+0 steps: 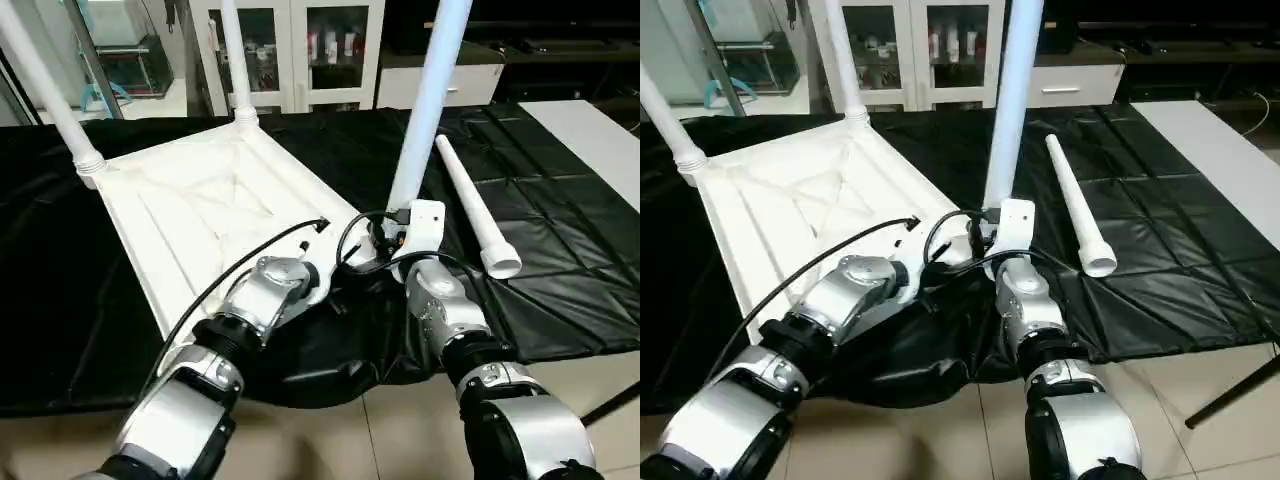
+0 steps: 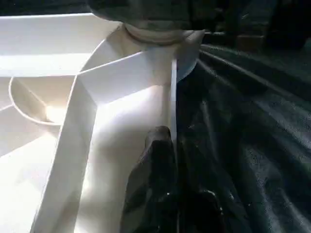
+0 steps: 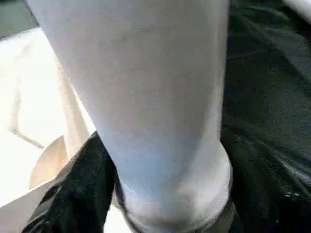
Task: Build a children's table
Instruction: Rotate leg to tighten
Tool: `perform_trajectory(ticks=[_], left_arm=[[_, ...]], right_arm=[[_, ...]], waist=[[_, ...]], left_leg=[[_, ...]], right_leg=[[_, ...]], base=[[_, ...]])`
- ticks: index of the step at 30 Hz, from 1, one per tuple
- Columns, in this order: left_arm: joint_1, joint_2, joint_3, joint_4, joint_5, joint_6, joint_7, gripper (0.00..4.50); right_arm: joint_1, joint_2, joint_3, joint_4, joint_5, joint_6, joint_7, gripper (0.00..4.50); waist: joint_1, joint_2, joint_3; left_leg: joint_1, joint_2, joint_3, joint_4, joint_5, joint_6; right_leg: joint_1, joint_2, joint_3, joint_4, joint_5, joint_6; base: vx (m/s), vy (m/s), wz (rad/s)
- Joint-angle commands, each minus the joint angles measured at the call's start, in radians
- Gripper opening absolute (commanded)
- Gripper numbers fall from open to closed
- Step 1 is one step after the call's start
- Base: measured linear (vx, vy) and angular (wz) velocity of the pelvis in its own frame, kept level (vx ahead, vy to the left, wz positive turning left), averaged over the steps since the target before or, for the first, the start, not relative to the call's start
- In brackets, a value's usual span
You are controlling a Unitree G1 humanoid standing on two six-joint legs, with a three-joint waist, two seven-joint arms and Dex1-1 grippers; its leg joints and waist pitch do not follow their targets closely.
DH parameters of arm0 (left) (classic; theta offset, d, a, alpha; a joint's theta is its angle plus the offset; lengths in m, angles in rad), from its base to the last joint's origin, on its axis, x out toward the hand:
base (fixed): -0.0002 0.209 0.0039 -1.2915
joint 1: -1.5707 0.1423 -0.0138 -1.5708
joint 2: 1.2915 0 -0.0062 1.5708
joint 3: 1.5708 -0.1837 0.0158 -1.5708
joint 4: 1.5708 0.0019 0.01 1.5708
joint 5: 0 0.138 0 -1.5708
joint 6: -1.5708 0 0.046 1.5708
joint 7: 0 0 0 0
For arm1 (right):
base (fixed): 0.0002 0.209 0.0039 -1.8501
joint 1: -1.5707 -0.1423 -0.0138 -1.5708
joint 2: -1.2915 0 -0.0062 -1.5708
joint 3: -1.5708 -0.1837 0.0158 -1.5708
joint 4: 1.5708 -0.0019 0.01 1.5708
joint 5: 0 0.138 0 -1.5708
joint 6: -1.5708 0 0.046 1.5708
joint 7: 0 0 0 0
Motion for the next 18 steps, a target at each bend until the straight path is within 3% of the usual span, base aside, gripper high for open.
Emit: perform_trajectory(ticks=[1,2,4,6,7,9,14,18], left_arm=[[0.035,0.068,0.0,0.017,0.051,-0.035,-0.015,0.0],[0.05,0.085,-0.012,-0.007,0.052,-0.061,-0.052,0.0],[0.098,0.137,-0.042,-0.073,0.044,-0.126,-0.172,0.0],[0.124,0.171,-0.06,-0.11,0.035,-0.153,-0.247,0.0],[0.131,0.181,-0.066,-0.12,0.033,-0.163,-0.266,0.0],[0.163,0.221,-0.09,-0.168,0.017,-0.202,-0.36,0.0],[0.215,0.294,-0.118,-0.253,0.004,-0.209,-0.496,0.0],[0.253,0.339,-0.134,-0.327,-0.016,-0.206,-0.601,0.0]], right_arm=[[0.037,0.0,0.028,-0.037,0.004,0.003,0.071,3.63],[0.057,-0.014,0.043,-0.074,0.002,-0.005,0.111,3.78],[0.112,-0.053,0.073,-0.173,0.01,-0.005,0.225,3.92],[0.143,-0.08,0.095,-0.228,0.01,0.006,0.286,4.08],[0.152,-0.089,0.103,-0.243,0.008,0.011,0.301,4.31],[0.185,-0.124,0.125,-0.287,-0.003,0.023,0.367,4.37],[0.285,-0.217,0.169,-0.479,0.062,0.116,0.594,4.37],[0.351,-0.312,0.232,-0.619,0.098,0.194,0.77,4.37]], waist=[[0.007,-0.001,-0.049],[0.007,-0.003,-0.051],[0.012,-0.003,-0.058],[0.014,-0.002,-0.062],[0.015,-0.001,-0.064],[0.018,0.0,-0.064],[0.04,0.003,-0.059],[0.051,0.003,-0.055]], left_leg=[[-0.02,0.049,-0.029,-0.087,-0.267,0.036],[-0.021,0.051,-0.03,-0.087,-0.255,0.04],[-0.009,0.054,-0.023,-0.077,-0.204,0.06],[-0.015,0.055,-0.02,-0.07,-0.122,0.093],[-0.011,0.054,-0.017,-0.065,-0.087,0.112],[-0.008,0.054,-0.015,-0.063,-0.075,0.124],[0.0,0.064,-0.011,-0.067,-0.103,0.126],[0.0,0.066,-0.01,-0.072,-0.153,0.089]], right_leg=[[0.051,-0.071,0.041,-0.085,-0.304,-0.173],[0.052,-0.07,0.04,-0.085,-0.294,-0.171],[0.042,-0.069,0.044,-0.077,-0.193,-0.207],[0.046,-0.066,0.044,-0.06,-0.066,-0.24],[0.043,-0.063,0.042,-0.053,-0.007,-0.261],[0.042,-0.063,0.042,-0.048,0.029,-0.279],[0.041,-0.059,0.042,-0.048,0.017,-0.275],[0.04,-0.06,0.045,-0.052,-0.05,-0.253]], base=[[0.0,0.0,0.0],[0.0,0.0,0.0],[0.0,0.0,0.0],[0.0,0.0,0.0],[0.0,0.0,0.0],[0.026,0.002,0.0],[0.0,0.0,0.0],[0.0,0.0,0.0]])
